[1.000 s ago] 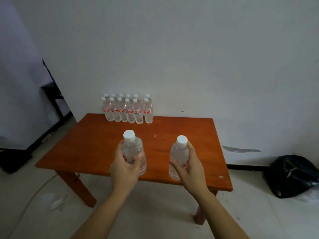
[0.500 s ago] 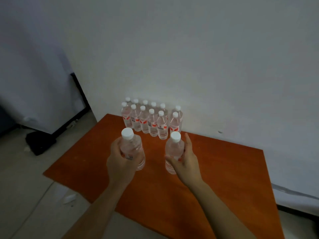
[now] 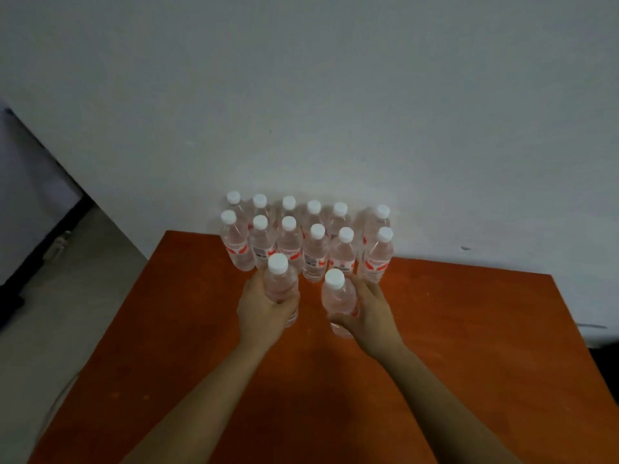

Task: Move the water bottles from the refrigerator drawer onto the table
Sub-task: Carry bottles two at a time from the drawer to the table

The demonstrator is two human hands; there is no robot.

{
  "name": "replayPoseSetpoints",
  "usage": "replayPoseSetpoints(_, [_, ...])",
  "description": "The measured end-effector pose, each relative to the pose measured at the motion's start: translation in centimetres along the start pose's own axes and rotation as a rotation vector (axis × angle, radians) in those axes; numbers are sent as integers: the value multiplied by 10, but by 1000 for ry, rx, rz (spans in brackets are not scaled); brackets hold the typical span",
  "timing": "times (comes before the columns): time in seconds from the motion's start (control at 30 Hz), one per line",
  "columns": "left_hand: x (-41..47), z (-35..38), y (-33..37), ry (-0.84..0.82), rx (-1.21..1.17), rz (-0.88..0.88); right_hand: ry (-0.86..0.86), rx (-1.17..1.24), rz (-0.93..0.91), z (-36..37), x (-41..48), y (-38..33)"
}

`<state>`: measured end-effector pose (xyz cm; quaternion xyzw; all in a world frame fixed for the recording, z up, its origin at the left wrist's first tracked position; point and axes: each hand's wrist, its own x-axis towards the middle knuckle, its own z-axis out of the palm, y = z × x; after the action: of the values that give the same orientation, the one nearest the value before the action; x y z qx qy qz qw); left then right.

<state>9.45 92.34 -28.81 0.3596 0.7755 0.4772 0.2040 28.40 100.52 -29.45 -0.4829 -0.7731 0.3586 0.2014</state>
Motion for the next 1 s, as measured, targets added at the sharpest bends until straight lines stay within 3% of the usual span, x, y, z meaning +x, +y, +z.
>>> replayPoseSetpoints(0.33, [86, 30, -53, -185, 21, -111, -18, 81, 208, 64, 70, 1])
replayPoseSetpoints(0.73, [108, 44, -70, -423, -42, 5, -50, 77, 283, 88, 86, -8])
replayPoseSetpoints(1.0, [94, 19, -42, -504, -49, 56, -39, -22, 169, 69, 75, -12])
